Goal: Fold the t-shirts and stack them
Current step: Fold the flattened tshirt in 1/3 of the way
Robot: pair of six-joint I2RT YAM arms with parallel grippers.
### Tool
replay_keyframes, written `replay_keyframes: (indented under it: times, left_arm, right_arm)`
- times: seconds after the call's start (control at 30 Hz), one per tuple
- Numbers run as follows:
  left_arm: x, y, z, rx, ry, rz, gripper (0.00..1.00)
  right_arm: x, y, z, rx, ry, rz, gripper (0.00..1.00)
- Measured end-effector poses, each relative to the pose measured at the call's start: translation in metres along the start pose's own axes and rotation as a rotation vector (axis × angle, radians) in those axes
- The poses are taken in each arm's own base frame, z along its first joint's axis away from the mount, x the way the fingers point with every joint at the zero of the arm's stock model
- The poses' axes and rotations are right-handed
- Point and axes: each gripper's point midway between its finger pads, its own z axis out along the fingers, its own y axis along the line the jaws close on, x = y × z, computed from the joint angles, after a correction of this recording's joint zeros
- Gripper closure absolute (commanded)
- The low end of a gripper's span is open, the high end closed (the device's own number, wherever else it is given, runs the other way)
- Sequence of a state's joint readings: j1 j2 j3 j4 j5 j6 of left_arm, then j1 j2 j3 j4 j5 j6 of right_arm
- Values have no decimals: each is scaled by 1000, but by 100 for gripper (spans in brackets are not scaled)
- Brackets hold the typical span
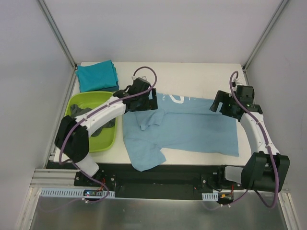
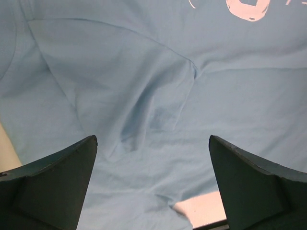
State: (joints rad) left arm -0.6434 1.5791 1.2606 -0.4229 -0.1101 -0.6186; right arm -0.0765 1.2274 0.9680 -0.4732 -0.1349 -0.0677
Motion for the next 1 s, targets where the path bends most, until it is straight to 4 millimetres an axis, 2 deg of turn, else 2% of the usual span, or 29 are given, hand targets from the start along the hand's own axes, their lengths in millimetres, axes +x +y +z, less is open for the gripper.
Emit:
replay_keyframes:
  times: [0.1,0.2,0.3,0.43,0.57,0.63,0.7,1.0]
  left_arm:
    - [-6,1,27,-18,25,6,1]
    - [-3,18,57,-66,77,-1,1]
    - [-4,39,85,-116,122,-19,1]
    - [-12,65,110,-154,150,-67,1]
    - [-21,82,126,-163,173,-119,1]
    - [-33,83,130,-148,158,-133,1]
    - [-40,84,135,-142,154,-143,1]
    - [-83,74,166,-123,116,-160,1]
  right_arm:
    - [-3,9,13,-59,34,-11,4]
    - [-7,13,31,-90,74,-17,4]
    - [-19,12,59,-118,123,-13,4]
    - [-39,-5,107,-120,186,41,4]
    - [-45,-30,144,-76,262,79,4]
    - [-47,-43,160,-45,302,92,4]
    - [-47,-51,168,-29,335,108,4]
    - [-75,-70,186,-3,395,110,4]
